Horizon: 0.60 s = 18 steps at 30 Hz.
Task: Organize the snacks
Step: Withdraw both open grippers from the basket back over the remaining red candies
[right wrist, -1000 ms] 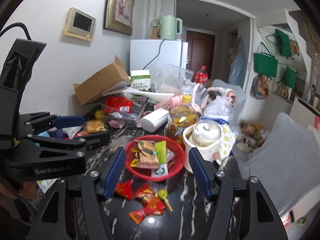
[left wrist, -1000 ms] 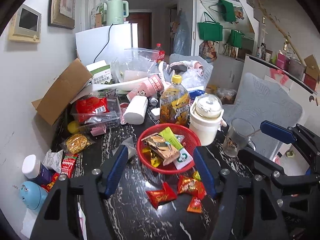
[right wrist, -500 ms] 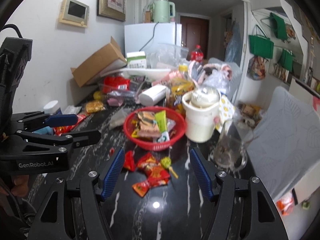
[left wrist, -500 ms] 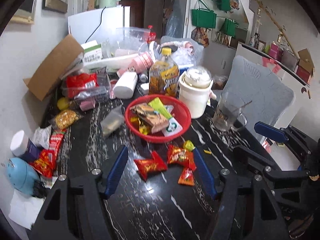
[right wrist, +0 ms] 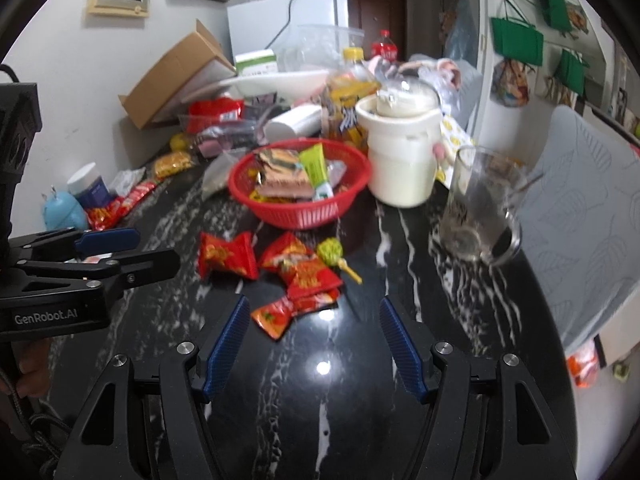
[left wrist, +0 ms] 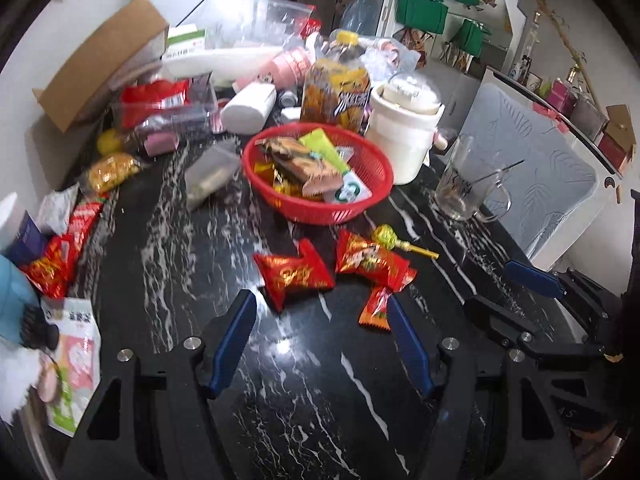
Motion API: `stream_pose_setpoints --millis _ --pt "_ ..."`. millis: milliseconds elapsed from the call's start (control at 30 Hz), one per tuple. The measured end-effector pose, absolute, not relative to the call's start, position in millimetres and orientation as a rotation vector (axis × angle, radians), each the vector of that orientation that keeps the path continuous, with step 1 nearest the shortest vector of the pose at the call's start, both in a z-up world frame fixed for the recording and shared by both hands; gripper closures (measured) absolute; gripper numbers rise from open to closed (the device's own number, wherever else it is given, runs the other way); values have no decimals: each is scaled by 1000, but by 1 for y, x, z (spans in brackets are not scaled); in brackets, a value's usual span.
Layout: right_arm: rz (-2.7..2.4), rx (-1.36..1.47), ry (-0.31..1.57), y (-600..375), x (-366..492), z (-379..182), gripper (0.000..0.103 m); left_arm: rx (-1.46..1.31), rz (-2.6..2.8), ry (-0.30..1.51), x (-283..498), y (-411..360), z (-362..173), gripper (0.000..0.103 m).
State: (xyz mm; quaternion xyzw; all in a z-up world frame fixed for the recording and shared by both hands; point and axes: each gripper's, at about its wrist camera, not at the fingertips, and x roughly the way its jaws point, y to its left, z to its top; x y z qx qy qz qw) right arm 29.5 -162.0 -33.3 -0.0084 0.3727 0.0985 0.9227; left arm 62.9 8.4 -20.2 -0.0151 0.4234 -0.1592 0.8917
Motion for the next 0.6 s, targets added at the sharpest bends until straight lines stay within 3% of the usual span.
stream_pose_setpoints --millis 600 --pt "283 97 928 -147 72 -87 35 -129 -296 973 87 27 -69 36"
